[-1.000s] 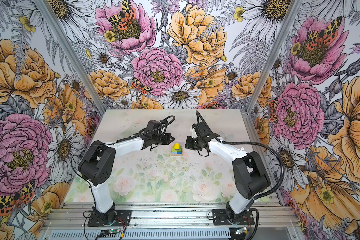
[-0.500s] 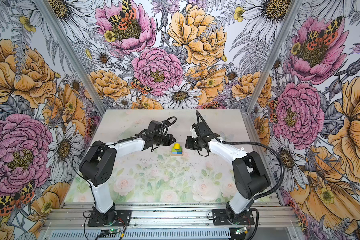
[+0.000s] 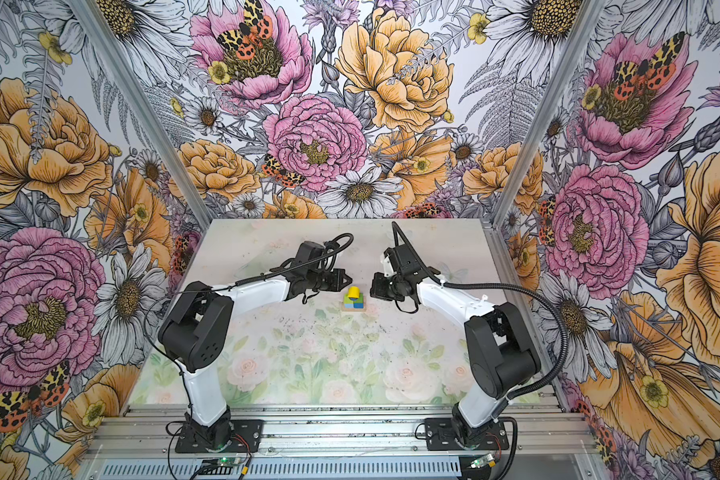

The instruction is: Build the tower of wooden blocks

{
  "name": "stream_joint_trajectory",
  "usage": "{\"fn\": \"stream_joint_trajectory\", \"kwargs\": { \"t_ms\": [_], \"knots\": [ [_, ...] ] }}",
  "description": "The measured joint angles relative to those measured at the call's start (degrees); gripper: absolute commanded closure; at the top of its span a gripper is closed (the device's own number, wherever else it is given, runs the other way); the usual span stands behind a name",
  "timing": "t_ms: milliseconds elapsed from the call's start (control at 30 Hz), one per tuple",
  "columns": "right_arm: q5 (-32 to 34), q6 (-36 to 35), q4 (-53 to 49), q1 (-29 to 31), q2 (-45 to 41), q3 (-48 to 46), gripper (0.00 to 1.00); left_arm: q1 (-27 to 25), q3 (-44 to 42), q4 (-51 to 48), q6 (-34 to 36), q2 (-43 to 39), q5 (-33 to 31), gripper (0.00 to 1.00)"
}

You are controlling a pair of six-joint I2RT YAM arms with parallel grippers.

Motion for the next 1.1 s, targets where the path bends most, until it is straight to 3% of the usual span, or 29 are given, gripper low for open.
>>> {"fn": "stream_joint_trajectory", "kwargs": {
  "t_ms": [1100],
  "knots": [
    [0.0,0.0,0.0,0.0,0.0,0.0,1.0,-0.59,0.02,-1.53,0.46,0.0,-0.02,1.0]
  ]
}}
